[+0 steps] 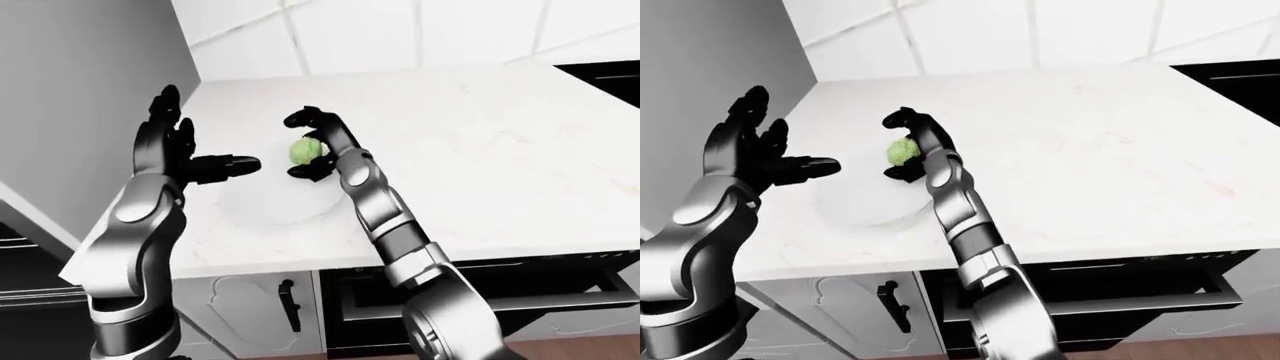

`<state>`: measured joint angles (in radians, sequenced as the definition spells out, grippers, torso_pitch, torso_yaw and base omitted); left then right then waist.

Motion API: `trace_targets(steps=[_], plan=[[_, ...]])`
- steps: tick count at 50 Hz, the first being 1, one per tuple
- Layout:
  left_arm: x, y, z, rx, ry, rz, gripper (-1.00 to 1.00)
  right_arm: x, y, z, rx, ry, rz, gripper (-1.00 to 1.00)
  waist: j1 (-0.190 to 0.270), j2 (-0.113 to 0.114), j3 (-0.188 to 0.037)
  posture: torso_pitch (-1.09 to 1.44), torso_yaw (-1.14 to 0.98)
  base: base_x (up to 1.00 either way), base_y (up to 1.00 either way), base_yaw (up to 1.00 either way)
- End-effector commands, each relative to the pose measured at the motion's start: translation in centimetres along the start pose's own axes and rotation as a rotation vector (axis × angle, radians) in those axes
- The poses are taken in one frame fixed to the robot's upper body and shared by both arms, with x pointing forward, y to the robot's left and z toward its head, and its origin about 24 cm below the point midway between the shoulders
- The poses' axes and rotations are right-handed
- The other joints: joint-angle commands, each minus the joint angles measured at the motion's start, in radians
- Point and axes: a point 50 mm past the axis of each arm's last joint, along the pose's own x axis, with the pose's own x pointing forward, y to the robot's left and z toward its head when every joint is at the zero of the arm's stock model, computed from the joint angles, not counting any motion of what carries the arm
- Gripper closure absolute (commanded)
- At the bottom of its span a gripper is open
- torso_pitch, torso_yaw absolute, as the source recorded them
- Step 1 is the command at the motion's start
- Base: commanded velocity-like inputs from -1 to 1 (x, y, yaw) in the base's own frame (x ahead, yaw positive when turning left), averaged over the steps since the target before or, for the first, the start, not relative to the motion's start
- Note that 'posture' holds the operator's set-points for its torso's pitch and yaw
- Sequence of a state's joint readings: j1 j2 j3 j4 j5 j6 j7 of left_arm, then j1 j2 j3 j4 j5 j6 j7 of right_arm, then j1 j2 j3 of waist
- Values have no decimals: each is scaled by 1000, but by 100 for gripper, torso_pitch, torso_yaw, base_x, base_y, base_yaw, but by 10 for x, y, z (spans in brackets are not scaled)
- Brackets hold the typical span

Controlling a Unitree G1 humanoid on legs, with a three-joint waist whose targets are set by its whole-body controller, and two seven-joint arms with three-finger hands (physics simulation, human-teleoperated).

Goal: Place the broccoli on the top rack of the oven.

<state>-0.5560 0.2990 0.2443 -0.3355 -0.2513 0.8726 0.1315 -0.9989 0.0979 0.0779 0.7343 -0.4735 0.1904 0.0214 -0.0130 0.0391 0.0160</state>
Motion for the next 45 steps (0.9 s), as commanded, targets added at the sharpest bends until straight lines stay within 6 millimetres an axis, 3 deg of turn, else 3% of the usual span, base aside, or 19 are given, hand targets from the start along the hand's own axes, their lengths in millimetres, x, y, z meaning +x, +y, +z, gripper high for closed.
trace_targets(steps=[1,10,13,28,33,39,45], plan=[[-2,1,18,0,-96,5,-100,1,-3,11,-20,-38,-11,-18,1,5,-19,0,0,0,0,0],[-3,1,17,-2,-94,5,-100,2,-2,11,-31,-46,-20,-7,3,4,-20,0,0,0,0,0],[-3,1,16,-2,-92,5,-100,2,-1,10,-30,-45,-20,10,3,4,-20,0,0,0,0,0],[-2,0,16,-2,-91,6,-100,3,-4,13,-29,-59,-35,23,4,3,-25,0,0,0,0,0],[0,-1,18,-3,-94,5,-100,3,-11,22,-22,-75,-51,100,4,2,-25,0,0,0,0,0],[-1,1,20,-2,-97,7,-100,2,-15,30,-8,-91,-69,100,5,1,-22,0,0,0,0,0],[-2,3,22,6,-97,10,-100,-5,-25,49,129,-89,-55,97,5,0,-20,0,0,0,0,0]])
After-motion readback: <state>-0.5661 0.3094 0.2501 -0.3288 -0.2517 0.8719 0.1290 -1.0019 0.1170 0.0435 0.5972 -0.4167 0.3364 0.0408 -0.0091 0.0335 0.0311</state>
